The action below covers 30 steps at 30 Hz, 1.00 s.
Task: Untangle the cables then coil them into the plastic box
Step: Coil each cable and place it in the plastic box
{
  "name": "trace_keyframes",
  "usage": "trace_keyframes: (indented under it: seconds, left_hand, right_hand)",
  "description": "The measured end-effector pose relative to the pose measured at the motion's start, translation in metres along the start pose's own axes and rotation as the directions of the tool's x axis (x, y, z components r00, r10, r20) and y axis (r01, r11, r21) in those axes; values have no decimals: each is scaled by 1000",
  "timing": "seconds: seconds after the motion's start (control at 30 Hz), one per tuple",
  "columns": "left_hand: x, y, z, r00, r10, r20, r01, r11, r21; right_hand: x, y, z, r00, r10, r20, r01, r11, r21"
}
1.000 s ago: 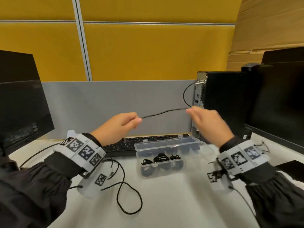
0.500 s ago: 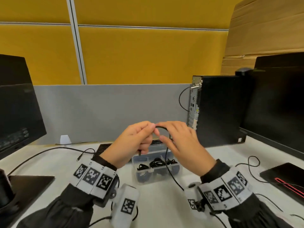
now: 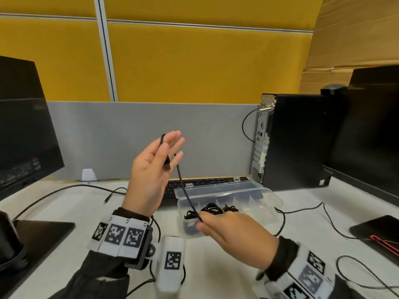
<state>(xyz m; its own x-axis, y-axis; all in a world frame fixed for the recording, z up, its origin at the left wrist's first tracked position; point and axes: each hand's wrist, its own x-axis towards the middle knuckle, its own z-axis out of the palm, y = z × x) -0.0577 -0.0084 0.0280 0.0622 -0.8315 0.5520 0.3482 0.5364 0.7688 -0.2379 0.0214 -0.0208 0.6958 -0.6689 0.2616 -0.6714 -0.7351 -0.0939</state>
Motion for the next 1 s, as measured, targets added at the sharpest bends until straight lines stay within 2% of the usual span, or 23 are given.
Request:
trace_keyframes:
  seconds: [0.03, 0.07, 0.1, 0.17, 0.2, 0.23, 0.27, 0.33, 0.37, 0.4, 0.43, 0.47, 0.53, 0.57, 0.63, 0.7, 0.77, 0.83, 0.87, 0.93, 0.97, 1.0]
  left_hand:
    - [0, -4, -4, 1000, 22, 13, -24, 979, 202]
    - [1, -10, -9, 998, 43, 48, -60, 909, 413]
    - [0, -15, -12, 993, 54, 104, -105, 802, 587]
    - [-2, -22, -14, 978, -2, 207, -165, 592, 788]
    - [-4, -22, -11, 969, -60, 239, -170, 541, 824]
    - [-5, -21, -8, 957, -129, 261, -153, 541, 827]
    - [-7, -18, -5, 937, -200, 286, -115, 596, 794]
    - [-11, -9, 3, 868, -327, 373, 30, 785, 619]
    - [-15, -3, 8, 825, -364, 432, 119, 859, 498]
    - [-18, 1, 12, 788, -379, 484, 203, 903, 378]
    - [-22, 5, 16, 769, -371, 521, 266, 926, 267]
    - [-24, 6, 20, 777, -343, 527, 301, 939, 167]
    - [-25, 7, 23, 850, -269, 453, 293, 956, 18]
    - [-22, 5, 23, 893, -230, 387, 252, 968, -7]
    - [-17, -3, 17, 957, -155, 247, 145, 988, 57]
    - [-14, -11, 12, 987, -91, 134, 55, 967, 249]
    - [-14, -20, 8, 991, -43, 127, -27, 862, 506]
    - [-16, -22, 10, 975, -105, 194, -60, 722, 690]
    - [-17, -20, 14, 961, -169, 217, -27, 726, 688]
    - [-22, -13, 23, 912, -312, 267, 142, 849, 509]
    - [-24, -8, 27, 882, -356, 308, 222, 892, 394]
    - [-25, -4, 29, 859, -372, 352, 273, 914, 301]
  right_hand:
    - [-2, -5, -4, 999, -23, -42, 19, 995, -98]
    - [-4, -7, -11, 994, -42, -96, 23, 981, -192]
    - [-5, -8, -19, 982, -64, -180, 11, 960, -278]
    - [-5, -5, -35, 909, -110, -402, -28, 946, -323]
    - [-4, -2, -44, 871, -109, -480, -50, 951, -306]
    - [-1, 1, -54, 823, -102, -559, -72, 957, -282]
    - [2, 3, -63, 771, -94, -630, -83, 966, -245]
    - [15, 18, -69, 669, -5, -743, -90, 992, -88]
    - [23, 27, -67, 645, 78, -760, -84, 996, 31]
    - [30, 35, -64, 645, 160, -747, -86, 987, 137]
    - [35, 43, -57, 691, 229, -686, -118, 972, 205]
    - [39, 48, -50, 771, 279, -572, -181, 958, 224]
    - [38, 49, -27, 910, 293, -292, -264, 955, 136]
    - [34, 44, -17, 948, 263, -181, -247, 963, 108]
    - [21, 25, -7, 983, 176, -44, -169, 977, 132]
    - [9, 13, -9, 996, 91, 20, -92, 992, 82]
    - [0, 6, -24, 998, 64, -21, -65, 997, -35]
    - [0, 5, -42, 965, 12, -261, -65, 979, -195]
    - [2, 7, -50, 919, -18, -394, -86, 966, -246]
    - [11, 15, -60, 829, 14, -559, -130, 977, -167]
    - [16, 22, -62, 814, 64, -577, -143, 985, -93]
    - [21, 30, -60, 826, 127, -549, -161, 987, -14]
